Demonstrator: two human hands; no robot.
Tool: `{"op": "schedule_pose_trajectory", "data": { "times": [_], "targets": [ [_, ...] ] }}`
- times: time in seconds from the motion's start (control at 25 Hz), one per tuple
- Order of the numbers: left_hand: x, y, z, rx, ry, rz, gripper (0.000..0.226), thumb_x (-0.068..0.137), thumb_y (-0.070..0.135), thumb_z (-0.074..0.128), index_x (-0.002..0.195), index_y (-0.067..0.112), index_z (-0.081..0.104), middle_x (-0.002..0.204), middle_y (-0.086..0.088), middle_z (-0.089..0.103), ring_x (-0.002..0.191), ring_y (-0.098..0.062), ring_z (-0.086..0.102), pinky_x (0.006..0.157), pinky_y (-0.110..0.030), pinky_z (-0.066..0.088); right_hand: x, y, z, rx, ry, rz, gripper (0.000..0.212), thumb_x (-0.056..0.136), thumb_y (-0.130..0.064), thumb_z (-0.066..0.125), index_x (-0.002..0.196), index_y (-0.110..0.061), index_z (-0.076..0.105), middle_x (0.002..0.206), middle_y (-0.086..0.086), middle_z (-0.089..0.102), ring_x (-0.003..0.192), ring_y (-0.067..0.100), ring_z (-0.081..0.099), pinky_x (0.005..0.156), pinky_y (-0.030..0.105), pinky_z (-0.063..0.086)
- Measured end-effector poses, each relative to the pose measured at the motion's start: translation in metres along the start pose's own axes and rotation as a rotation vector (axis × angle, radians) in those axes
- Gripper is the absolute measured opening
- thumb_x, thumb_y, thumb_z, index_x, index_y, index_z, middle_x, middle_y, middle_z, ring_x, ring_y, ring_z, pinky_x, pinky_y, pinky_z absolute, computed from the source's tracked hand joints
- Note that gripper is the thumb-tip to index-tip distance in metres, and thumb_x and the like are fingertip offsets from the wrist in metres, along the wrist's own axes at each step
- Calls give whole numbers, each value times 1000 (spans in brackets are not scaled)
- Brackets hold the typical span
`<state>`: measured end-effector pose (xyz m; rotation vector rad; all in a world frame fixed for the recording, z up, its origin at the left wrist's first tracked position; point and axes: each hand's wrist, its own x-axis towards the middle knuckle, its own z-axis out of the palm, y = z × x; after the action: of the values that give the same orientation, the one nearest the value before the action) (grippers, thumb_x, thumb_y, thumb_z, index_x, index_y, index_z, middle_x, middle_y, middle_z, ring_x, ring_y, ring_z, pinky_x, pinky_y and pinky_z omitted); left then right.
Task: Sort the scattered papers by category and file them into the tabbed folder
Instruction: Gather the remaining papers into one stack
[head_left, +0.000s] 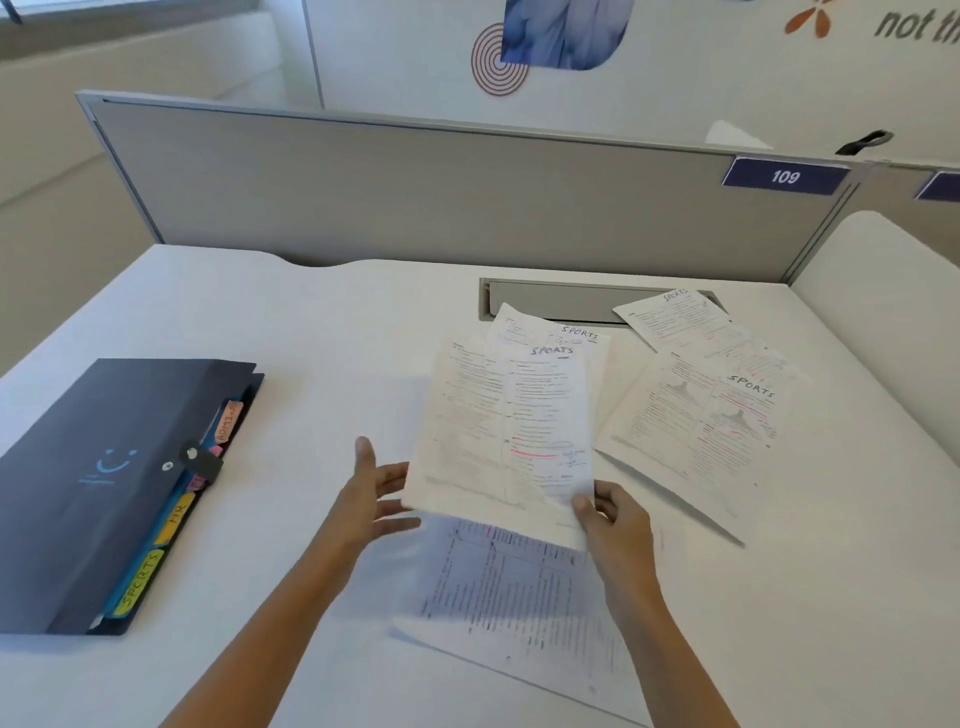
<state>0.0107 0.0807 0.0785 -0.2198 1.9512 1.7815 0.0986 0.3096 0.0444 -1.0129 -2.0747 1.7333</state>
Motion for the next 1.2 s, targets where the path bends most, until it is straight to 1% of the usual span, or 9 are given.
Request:
{"op": "schedule_pose_trajectory", "data": {
  "times": [0.12, 0.32, 0.48, 0.56, 0.68, 0.84, 0.92, 1.0, 1.2],
  "targets": [
    [6, 7, -12, -106, -27, -80, 65, 92, 65, 19, 101, 23, 68, 96, -5, 73, 91, -26, 70, 78, -42, 57, -7, 1, 7, -63, -88, -81, 13, 89, -13, 62, 97, -20, 68, 93, -7, 72, 89, 9, 67, 75, 23, 50],
    [7, -2, -28, 129, 145, 84, 17, 96, 19, 52, 88, 18, 66, 97, -6, 72, 88, -28, 69, 82, -50, 56, -8, -2, 9, -215, -141, -176, 9, 89, -13, 62, 93, -19, 68, 89, -7, 72, 86, 11, 67, 74, 22, 50],
    [6, -5, -51, 96, 206, 63, 16, 95, 14, 53, 85, 18, 65, 91, -5, 71, 85, -27, 68, 73, -42, 56, 11, -2, -12, -837, -48, -313, 23, 93, -16, 57, 116, -15, 58, 114, 2, 63, 108, 18, 57, 85, 25, 45],
    [9, -8, -68, 100, 228, 28, 14, 95, 14, 53, 87, 16, 64, 91, -6, 70, 86, -28, 68, 70, -40, 55, 21, 3, -25, -1054, -72, -211, 46, 90, -23, 61, 132, -15, 44, 131, 7, 52, 124, 23, 44, 97, 32, 40],
    [10, -14, -92, 98, 262, 0, 12, 95, 13, 53, 93, 10, 64, 93, -10, 69, 88, -31, 66, 78, -47, 55, 26, 7, -32, -1189, -90, -130, 58, 84, -36, 67, 133, -18, 40, 132, 6, 45, 124, 24, 39, 97, 34, 37],
    [6, -21, -111, 30, 291, -71, 11, 95, 11, 52, 92, 11, 62, 94, -10, 67, 90, -34, 64, 85, -54, 52, 26, 12, -31, -1112, 10, -147, 27, 90, -27, 60, 114, -15, 57, 110, 5, 59, 108, 25, 55, 89, 34, 38],
    [4, -24, -117, 16, 317, -80, 11, 95, 10, 51, 91, 11, 61, 94, -9, 66, 92, -34, 62, 87, -56, 50, 21, 12, -35, -851, 114, -197, 7, 92, -14, 57, 88, -9, 60, 83, 4, 59, 84, 25, 58, 70, 31, 39],
    [4, -24, -122, 15, 364, -52, 8, 95, 9, 51, 97, 9, 59, 97, -10, 64, 96, -36, 61, 89, -57, 49, 13, 6, -38, -611, 204, -203, 17, 92, -7, 56, 75, -4, 55, 65, 3, 52, 63, 20, 48, 56, 27, 32],
    [7, -25, -116, 91, 415, -20, 7, 96, 9, 50, 96, 8, 56, 84, -7, 62, 89, -35, 59, 81, -49, 51, -11, -31, -28, -305, 424, -344, 8, 92, -10, 56, 87, -8, 62, 76, 3, 61, 69, 25, 54, 60, 28, 35]
  ]
}}
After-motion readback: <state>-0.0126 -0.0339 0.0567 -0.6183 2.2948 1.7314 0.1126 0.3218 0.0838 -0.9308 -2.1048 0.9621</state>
